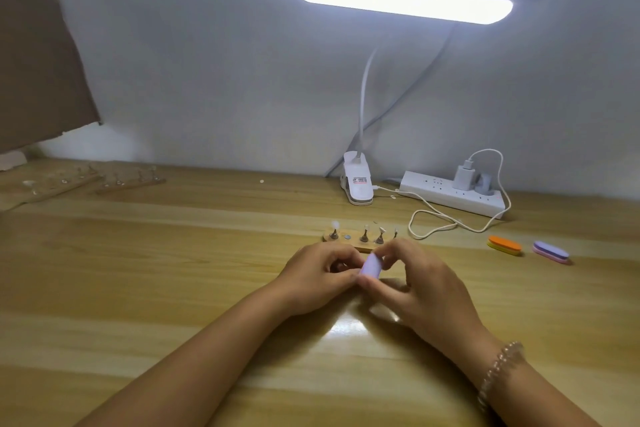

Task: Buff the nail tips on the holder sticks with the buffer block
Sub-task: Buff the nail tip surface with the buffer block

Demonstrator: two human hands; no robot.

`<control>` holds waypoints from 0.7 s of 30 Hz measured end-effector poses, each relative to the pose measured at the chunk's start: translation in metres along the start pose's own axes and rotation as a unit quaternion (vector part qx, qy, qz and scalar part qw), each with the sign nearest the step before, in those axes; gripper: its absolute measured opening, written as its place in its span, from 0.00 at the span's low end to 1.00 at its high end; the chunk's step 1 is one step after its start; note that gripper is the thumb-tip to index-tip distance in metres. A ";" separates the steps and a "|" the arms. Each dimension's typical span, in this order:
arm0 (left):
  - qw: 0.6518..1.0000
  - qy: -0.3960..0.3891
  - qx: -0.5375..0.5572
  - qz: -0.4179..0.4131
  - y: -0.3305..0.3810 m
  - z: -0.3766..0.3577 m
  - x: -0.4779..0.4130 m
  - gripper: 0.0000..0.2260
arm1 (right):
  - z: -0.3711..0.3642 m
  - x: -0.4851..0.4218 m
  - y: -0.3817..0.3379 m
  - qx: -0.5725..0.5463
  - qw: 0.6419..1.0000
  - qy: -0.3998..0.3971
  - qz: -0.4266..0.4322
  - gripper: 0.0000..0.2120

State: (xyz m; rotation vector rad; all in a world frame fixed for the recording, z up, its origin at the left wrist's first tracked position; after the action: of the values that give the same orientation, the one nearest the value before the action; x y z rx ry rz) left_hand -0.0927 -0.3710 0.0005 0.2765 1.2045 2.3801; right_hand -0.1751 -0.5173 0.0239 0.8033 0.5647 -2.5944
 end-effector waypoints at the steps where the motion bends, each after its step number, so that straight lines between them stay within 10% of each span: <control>1: 1.000 0.000 -0.001 0.000 0.000 0.000 0.000 0.04 | 0.000 -0.001 0.005 0.005 1.000 0.009 -0.015 0.17; 9: 1.000 0.009 0.020 0.002 0.001 0.001 0.001 0.04 | 0.010 0.002 0.016 -0.039 0.991 0.110 -0.061 0.10; 21: 1.000 0.009 -0.005 0.001 0.001 0.000 0.000 0.07 | 0.001 0.001 -0.008 0.061 0.997 0.011 0.047 0.16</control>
State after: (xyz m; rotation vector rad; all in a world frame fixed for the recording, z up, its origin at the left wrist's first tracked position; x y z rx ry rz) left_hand -0.0933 -0.3713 0.0014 0.2544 1.1995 2.3953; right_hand -0.1796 -0.5108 0.0261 0.8770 0.3669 -2.5557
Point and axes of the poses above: each hand's wrist, its own x-axis away from the middle knuckle, its own z-axis out of the back of the hand, y = z × x, the point moved 5 cm from there along -x, towards the middle knuckle, and after that the axes turned 15 degrees about z, right-handed, at the moved point
